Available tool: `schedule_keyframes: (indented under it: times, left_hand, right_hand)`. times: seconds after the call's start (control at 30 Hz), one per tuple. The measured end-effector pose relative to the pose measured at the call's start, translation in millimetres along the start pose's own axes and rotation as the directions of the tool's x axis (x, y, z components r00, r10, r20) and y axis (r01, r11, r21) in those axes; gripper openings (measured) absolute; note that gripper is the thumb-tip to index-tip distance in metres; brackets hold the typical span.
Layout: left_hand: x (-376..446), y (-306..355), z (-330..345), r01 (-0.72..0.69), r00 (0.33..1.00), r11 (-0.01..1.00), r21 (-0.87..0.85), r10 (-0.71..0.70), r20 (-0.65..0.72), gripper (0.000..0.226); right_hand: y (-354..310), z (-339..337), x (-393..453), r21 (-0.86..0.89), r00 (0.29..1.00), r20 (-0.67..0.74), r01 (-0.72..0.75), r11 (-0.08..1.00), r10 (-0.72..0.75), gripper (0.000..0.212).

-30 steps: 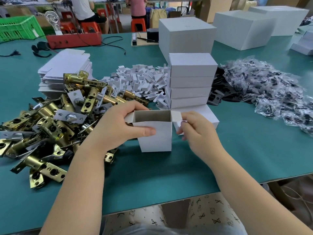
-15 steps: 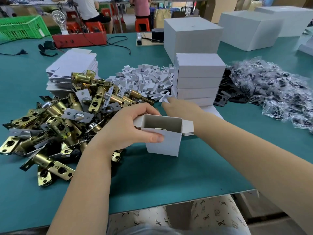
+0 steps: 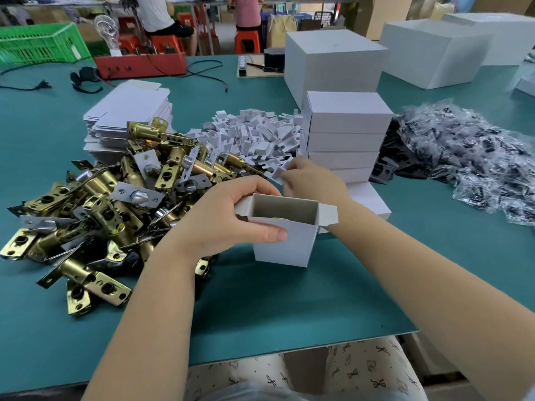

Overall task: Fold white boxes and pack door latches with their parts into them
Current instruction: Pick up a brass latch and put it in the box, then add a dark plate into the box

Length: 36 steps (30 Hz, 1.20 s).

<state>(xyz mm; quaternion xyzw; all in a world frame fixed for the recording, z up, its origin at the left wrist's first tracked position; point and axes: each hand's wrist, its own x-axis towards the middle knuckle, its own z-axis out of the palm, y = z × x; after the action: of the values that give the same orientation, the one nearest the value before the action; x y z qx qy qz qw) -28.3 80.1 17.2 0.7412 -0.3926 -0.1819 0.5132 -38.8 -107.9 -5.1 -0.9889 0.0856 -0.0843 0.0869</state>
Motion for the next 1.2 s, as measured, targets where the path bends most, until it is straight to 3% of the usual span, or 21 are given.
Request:
schedule_keyframes:
  times: [0.1,0.2,0.27,0.33,0.4,0.67,0.8,0.9,1.0,1.2]
  left_hand:
    - [2.7,-1.2,1.4,-0.001,0.996,0.998,0.070,0.007,-0.086,0.037]
    - [4.7,-4.0,3.6,0.009,0.982,0.989,0.146,0.019,-0.189,0.033]
    - [4.6,-5.8,7.4,-0.005,0.976,0.987,0.162,0.039,-0.212,0.033]
    - [4.7,-7.1,11.1,-0.025,0.972,0.982,0.186,0.067,-0.224,0.032]
    - [6.0,-7.7,14.7,-0.041,0.964,0.983,0.180,0.087,-0.251,0.031]
    - [12.2,-12.8,32.8,-0.094,0.928,0.986,0.141,0.138,-0.346,0.035]
    - [12.8,-13.9,32.5,-0.106,0.927,0.986,0.131,0.146,-0.345,0.036]
    - [13.2,-13.8,32.8,-0.112,0.925,0.985,0.135,0.153,-0.349,0.034]
    - [13.9,-15.4,31.9,-0.094,0.932,0.989,0.118,0.129,-0.338,0.038]
    - [15.1,-17.0,32.5,-0.055,0.949,0.995,0.084,0.078,-0.305,0.046]
  right_hand:
    - [12.6,-0.8,-19.4,0.422,0.971,-0.241,0.101,0.901,0.004,0.025]
    - [19.2,-10.4,-35.8,0.693,0.898,-0.378,0.112,0.712,0.226,0.024]
    - [21.0,-20.2,-41.1,0.822,0.837,-0.405,0.158,0.547,0.367,0.015]
    - [22.8,-30.3,-44.1,0.901,0.832,-0.373,0.219,0.375,0.411,0.016]
    - [24.6,-38.2,-47.2,0.916,0.853,-0.359,0.243,0.320,0.379,0.025]
    - [19.5,-61.0,-61.5,0.791,0.850,-0.470,0.286,0.540,0.238,0.022]
    - [12.7,-61.9,-65.6,0.586,0.842,-0.526,0.259,0.768,0.118,0.019]
    - [9.3,-62.4,-66.4,0.395,0.778,-0.627,0.272,0.877,0.041,0.009]
    - [8.9,-63.7,-66.7,0.271,0.734,-0.678,0.309,0.912,-0.047,0.009]
    - [7.4,-65.3,-72.0,0.286,0.769,-0.625,0.385,0.878,-0.133,0.011]
